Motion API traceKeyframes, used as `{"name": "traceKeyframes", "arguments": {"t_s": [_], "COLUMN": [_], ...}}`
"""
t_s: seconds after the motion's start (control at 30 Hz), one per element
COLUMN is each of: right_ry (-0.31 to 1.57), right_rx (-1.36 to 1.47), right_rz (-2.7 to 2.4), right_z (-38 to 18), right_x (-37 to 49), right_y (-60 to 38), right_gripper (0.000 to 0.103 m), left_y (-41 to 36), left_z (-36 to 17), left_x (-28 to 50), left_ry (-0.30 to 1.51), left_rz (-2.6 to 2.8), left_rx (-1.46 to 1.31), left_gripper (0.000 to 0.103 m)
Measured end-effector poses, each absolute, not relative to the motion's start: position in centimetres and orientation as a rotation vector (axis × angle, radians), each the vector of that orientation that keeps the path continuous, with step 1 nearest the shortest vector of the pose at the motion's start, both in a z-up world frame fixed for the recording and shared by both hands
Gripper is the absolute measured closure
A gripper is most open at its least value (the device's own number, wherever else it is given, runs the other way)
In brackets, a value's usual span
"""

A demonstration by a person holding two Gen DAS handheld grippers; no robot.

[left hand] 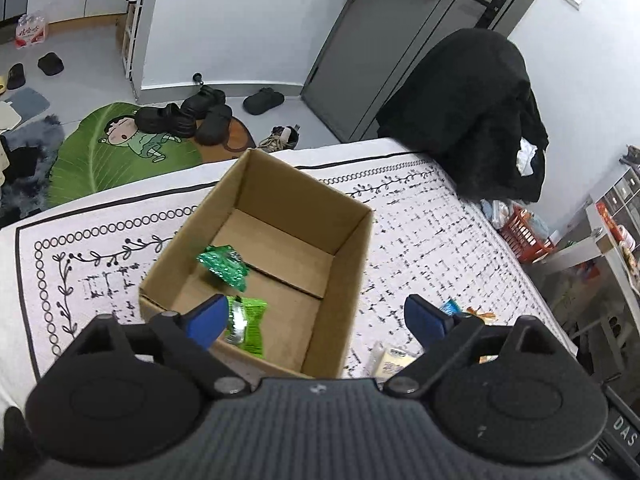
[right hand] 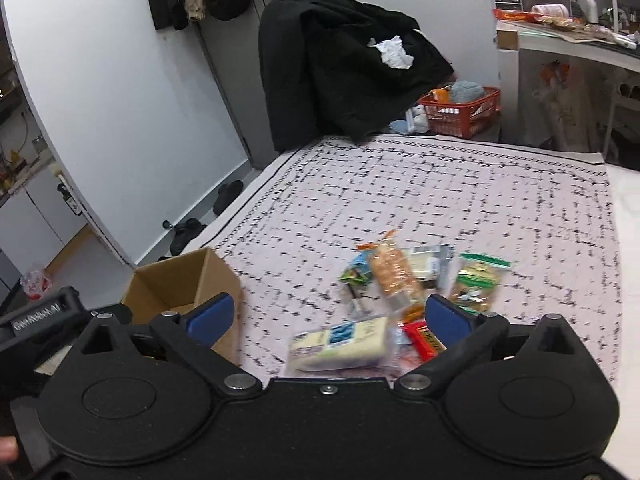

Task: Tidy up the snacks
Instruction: 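Move the left tool to the white cake bar while the right approaches the green bread packet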

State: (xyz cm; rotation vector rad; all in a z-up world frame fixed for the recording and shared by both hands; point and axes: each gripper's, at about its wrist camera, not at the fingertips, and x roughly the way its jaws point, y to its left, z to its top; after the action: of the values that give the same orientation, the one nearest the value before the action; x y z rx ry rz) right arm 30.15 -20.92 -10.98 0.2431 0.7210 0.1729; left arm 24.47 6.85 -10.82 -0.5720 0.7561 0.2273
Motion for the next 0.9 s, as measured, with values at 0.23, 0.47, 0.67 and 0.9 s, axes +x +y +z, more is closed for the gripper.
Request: {"name": "traceKeyframes", "arguments": {"t_s": [0.23, 0.47, 0.67, 0.9], "right_ry": [0.718, 0.735, 0.766, 0.798], "right_rx": [0.233, 0.247, 0.312, 0.404], "right_rz": [0.137, 0.145, 0.155, 0.174], "right_z": [-11.5, -12.2, -13.4, -15.0], "right_x": [30.0, 30.4, 30.6, 31.3], "right_y": [-23.2, -25.4, -27.2, -28.6], "right_gripper": [0.000, 0.000, 0.000, 0.000], "left_y": [5.5, 3.4, 1.7, -0.3], "left_z": [-10.4, -10.0, -10.6, -11.1], "left_x": [24.1, 24.2, 24.3, 25.2], "left_ry": [0.709, 0.689, 0.704, 0.761], "left_rz": [0.215, 0.197, 0.169, 0.140], "left_rx": [-0.561, -0.488, -0.487, -0.424], "left_gripper": [0.009, 0.009, 0.009, 0.009]}}
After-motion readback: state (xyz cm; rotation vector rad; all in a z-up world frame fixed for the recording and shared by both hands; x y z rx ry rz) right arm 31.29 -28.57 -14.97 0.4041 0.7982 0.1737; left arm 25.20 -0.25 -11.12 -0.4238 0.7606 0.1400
